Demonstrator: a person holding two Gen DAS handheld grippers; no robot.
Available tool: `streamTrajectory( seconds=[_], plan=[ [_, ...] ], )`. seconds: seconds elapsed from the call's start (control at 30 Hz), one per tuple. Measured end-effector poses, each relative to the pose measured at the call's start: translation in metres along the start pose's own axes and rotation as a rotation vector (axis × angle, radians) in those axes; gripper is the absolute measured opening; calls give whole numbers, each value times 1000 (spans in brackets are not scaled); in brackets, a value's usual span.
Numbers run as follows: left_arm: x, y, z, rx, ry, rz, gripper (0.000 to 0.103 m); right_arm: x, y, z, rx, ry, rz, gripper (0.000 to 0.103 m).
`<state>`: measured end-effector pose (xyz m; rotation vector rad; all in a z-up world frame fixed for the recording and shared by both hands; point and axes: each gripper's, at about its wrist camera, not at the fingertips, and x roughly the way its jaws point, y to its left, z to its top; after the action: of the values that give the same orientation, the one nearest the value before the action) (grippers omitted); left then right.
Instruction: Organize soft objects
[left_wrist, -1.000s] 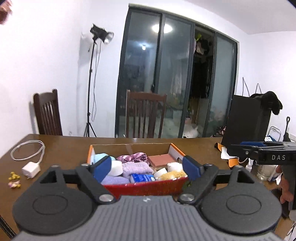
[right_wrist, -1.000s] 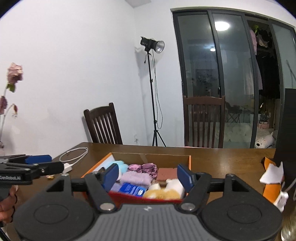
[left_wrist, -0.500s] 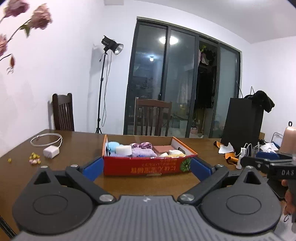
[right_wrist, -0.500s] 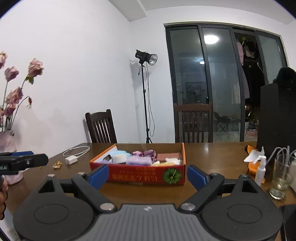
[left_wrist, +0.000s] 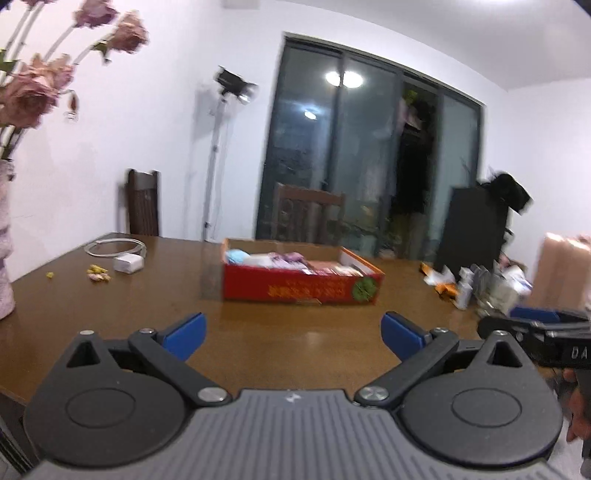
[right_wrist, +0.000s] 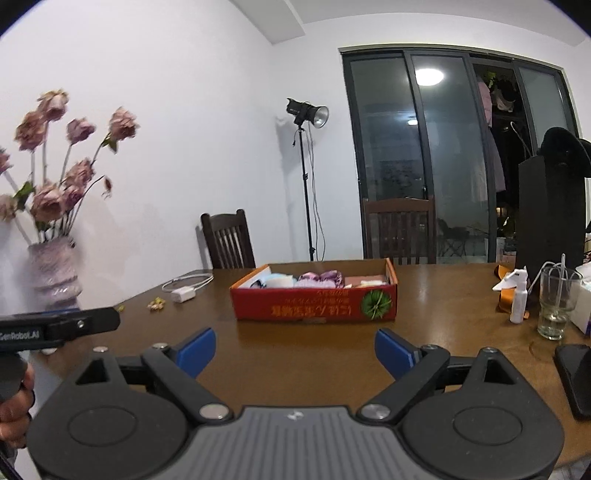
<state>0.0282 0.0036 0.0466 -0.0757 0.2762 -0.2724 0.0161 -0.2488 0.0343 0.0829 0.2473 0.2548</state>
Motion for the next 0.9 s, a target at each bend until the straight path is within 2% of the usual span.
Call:
streamTrajectory(
  seconds=[0.1, 0.17, 0.63, 0.9],
  plan=[
    [-3, 1, -3, -11, 18, -9, 103, -14, 14, -1, -46, -26, 6, 95],
    [-6, 2, -3, -30, 11, -13, 103, -20, 20, 1, -78, -58, -14, 103],
    [-13, -8, -2, 4, -27, -1, 103, -12, 13, 1, -33, -45, -38, 103],
    [-12, -8, -2, 7, -19, -7, 103, -11, 11, -1, -18, -56, -43, 103]
  ],
)
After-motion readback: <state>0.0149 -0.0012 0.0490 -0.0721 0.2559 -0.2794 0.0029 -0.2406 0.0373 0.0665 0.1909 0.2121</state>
